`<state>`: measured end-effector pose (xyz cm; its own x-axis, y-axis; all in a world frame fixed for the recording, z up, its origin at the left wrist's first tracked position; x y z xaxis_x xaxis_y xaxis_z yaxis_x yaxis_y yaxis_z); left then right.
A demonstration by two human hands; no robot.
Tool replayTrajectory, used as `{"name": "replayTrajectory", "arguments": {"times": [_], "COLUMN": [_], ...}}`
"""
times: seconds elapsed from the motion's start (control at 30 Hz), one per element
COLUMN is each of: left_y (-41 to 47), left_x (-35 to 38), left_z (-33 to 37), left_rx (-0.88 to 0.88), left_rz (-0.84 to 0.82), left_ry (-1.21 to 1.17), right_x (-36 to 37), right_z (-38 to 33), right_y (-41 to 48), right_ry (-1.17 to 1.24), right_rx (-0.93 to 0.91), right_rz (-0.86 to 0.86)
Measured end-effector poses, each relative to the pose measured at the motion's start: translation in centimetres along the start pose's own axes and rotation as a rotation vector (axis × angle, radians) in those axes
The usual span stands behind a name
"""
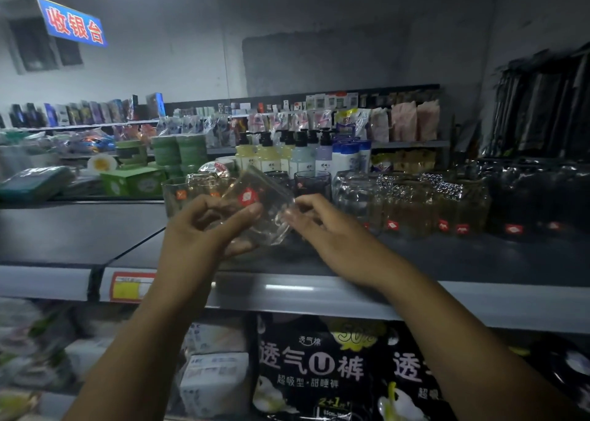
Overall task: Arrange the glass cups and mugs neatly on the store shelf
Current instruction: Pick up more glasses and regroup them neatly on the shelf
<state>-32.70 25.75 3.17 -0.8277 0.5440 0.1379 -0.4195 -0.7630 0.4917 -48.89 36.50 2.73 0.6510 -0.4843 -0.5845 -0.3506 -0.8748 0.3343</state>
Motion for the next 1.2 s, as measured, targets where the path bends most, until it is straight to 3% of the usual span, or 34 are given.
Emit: {"name": "replayTrajectory", "arguments": {"times": [0.1, 0.23, 0.37, 0.47, 0.63, 0.8, 0.93, 1.03, 1.2], "left_y": [-1.0, -2.5, -2.8, -2.3, -0.3, 0.9, 0.4, 0.0, 0.4], "left_x": [2.7, 6.3, 8.1, 8.1, 8.3, 10.2, 10.6, 10.7, 10.4], "left_z": [-0.4, -0.6, -0.3, -0.4, -0.9, -1.2, -1.9, -2.1, -2.3], "left_rx": [-0.086, -0.022, 0.026, 0.067, 0.122, 0.344, 0.371, 0.367, 0.318], "left_rz": [0.0, -0.091, -0.254, -0.305, -0.321, -0.364, -0.494, -0.554, -0.572], "left_ry": [-0.242, -0.194, 0.105, 0.255, 0.441, 0.515, 0.524, 0.552, 0.468], "right_x": [-0.6, -2.9, -6.7, -9.8, -11.0, -9.7, -9.0, -8.7, -10.0], "right_z": [-0.9, -1.7, -1.1, -0.7, 0.3, 1.4, 1.2, 2.0, 4.6], "right_y": [-0.6, -1.9, -3.2, -4.4, -4.8, -3.7, -3.1, -3.3, -4.9], "right_ry": [0.216, 0.433, 0.324, 0.103, -0.334, -0.454, -0.524, -0.489, -0.172], "right_rx": [0.02, 0.001, -0.045, -0.076, 0.029, 0.067, 0.071, 0.09, 0.184], "right_rz": [0.036, 0.23, 0.388, 0.464, 0.445, 0.368, 0.326, 0.267, 0.152]}}
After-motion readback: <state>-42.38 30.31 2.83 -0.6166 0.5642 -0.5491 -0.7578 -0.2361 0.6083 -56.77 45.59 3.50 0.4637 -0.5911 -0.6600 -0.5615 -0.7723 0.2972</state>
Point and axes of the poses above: each hand's wrist, its own y-axis towards the middle knuckle, its own x-axis out of the palm, z = x × y, the point moved 6 cm from there along y, towards the middle knuckle, and after that the axes turned 3 degrees about x, right-handed, at the moved point
